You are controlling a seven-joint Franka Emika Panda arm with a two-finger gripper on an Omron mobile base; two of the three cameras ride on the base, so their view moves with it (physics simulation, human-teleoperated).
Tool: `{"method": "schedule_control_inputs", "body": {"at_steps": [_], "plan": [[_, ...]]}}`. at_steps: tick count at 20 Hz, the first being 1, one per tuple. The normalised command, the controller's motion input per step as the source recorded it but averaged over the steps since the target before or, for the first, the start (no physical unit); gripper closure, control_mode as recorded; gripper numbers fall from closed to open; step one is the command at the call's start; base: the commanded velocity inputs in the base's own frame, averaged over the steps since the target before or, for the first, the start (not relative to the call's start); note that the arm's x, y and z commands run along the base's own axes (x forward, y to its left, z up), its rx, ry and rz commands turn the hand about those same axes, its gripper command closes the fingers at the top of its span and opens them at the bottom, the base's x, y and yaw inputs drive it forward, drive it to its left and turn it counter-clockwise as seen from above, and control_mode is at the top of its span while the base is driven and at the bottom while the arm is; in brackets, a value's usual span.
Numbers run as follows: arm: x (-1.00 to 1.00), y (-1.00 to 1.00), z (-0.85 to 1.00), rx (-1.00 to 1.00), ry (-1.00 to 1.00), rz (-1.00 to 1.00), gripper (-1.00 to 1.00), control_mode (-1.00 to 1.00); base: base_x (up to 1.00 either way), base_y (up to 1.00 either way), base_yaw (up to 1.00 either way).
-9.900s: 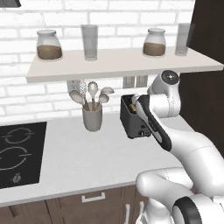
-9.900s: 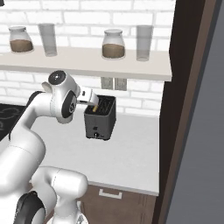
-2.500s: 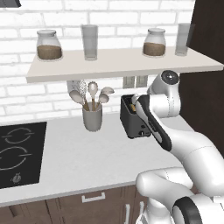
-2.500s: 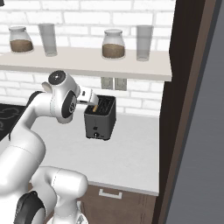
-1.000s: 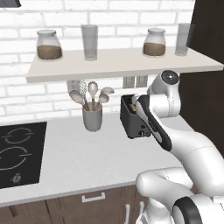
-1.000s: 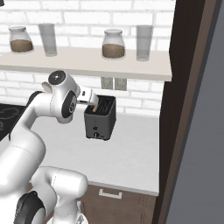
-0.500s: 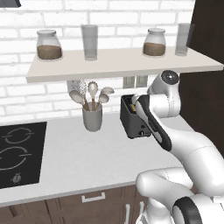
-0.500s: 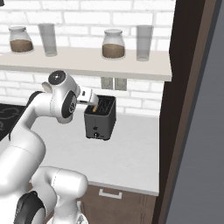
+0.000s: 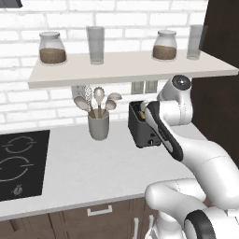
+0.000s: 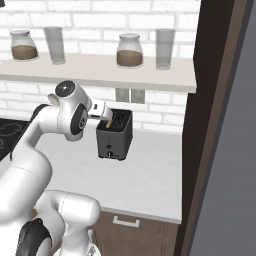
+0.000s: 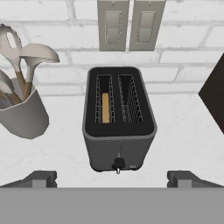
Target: Start the toaster. Once the lever pops up, take the bread to the plate on the dining counter.
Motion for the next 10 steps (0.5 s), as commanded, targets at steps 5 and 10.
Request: {"method": "schedule_control_inputs", "body": {"at_steps": [5, 10], "plan": [[0.00, 0.00, 0.00, 0.00, 0.00, 0.00, -1.00, -1.00, 0.00, 0.00, 0.00], [0.00, 0.00, 0.00, 0.00, 0.00, 0.00, -1.00, -1.00, 0.00, 0.00, 0.00]]}}
